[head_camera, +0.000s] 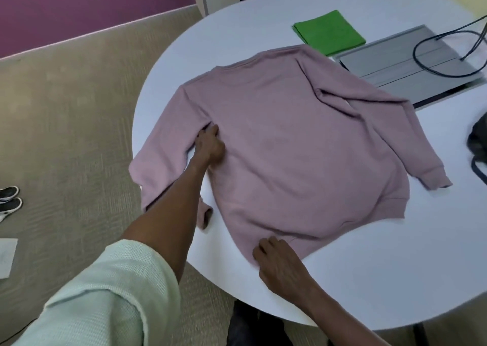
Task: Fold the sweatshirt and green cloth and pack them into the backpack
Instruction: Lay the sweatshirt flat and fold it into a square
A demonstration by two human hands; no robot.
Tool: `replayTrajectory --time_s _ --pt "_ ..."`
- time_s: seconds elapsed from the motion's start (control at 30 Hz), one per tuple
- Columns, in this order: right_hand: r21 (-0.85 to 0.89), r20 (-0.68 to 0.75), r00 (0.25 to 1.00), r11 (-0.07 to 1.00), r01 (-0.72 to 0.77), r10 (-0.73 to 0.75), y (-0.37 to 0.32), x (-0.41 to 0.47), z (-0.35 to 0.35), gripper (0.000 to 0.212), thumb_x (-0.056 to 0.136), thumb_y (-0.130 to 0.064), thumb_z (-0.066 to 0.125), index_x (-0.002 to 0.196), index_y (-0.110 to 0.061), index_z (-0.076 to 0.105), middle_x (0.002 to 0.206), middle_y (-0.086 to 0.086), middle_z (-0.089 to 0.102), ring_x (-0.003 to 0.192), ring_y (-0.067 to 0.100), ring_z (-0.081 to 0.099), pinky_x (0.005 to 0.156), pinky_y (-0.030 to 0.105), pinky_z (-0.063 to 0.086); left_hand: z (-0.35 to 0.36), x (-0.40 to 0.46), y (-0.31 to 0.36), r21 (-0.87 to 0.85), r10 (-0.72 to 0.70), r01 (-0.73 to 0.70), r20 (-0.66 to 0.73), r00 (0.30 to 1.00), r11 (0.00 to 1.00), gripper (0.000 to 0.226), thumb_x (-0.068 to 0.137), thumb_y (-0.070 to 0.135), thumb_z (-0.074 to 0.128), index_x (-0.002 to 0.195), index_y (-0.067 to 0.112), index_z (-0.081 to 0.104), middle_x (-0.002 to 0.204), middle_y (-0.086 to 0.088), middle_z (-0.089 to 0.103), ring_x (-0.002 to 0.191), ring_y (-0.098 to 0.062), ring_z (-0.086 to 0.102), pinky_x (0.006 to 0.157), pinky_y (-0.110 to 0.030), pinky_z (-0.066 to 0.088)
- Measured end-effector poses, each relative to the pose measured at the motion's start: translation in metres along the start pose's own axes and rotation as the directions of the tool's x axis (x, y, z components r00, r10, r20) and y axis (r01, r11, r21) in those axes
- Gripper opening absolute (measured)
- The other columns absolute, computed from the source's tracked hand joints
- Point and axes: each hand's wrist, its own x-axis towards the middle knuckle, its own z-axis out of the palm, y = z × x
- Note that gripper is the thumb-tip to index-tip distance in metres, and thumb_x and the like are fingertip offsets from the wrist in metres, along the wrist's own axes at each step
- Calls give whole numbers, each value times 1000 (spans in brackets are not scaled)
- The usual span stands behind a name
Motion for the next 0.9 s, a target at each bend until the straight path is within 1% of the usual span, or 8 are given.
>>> replayTrajectory --time_s 0.13,0.33,0.43,0.53,0.63,0.73,0.83,0.9 --pt "-4 33 999 1000 -21 21 1 -4 2 20 65 2 48 72 -16 51 72 3 46 66 23 42 56 37 36 -3 7 0 -142 18 -24 -41 999 990 88 69 25 47 154 10 30 149 -19 45 135 -35 45 113 -45 37" --pt "72 -4 998 996 -57 57 1 -6 -2 14 66 -7 56 76 -17 55 73 0 47 64 21 43 54 34 37 -13 2 0 -354 -115 -10 -329 937 935 62 78 19 62 136 1 53 136 -15 54 127 -31 51 109 -30 37" --pt "70 -90 996 997 -23 29 -5 -11 -5 32 71 -9 53 101 -15 61 79 1 50 67 21 45 58 33 38 -19 11 -16 -301 -123 -19 -447 886 954 43 91 10 51 133 7 60 134 -13 59 126 -29 53 108 -30 39" --pt "-31 -86 992 995 94 -96 -10 -18 -2 40 77 -9 53 116 -13 61 84 2 52 70 23 47 62 35 42 -16 18 -34 -113 28 -68 -324 946 991 44 87 2 49 129 4 60 128 -18 60 121 -35 53 101 -33 40" --pt "-126 -35 987 981 149 -154 -8 -27 5 27 78 -9 57 104 -13 66 80 1 50 70 23 46 63 36 39 -15 19 -50 -22 97 -105 -241 966 994 53 81 -5 55 134 2 55 128 -24 57 121 -38 51 101 -32 38" --pt "-96 -2 995 990 101 -102 -10 -30 4 15 76 -11 64 90 -16 65 75 0 50 69 22 45 62 36 34 -13 18 -52 -133 7 -51 -315 949 990 57 84 1 58 139 5 50 137 -22 51 126 -36 48 107 -34 36" --pt "-65 30 999 998 -23 25 -20 -25 2 26 78 -40 67 91 -19 59 80 -1 51 72 21 47 61 36 39 -7 5 -48 -269 -29 -65 -331 943 961 52 90 14 57 140 5 47 141 -17 46 127 -31 47 109 -32 34" --pt "-88 43 997 994 -65 69 -27 -19 3 25 68 -25 75 82 -18 56 76 0 50 69 20 46 58 33 40 -2 2 -52 -403 -58 -75 -308 950 912 52 90 24 56 140 12 48 137 -12 51 122 -28 53 109 -38 41"
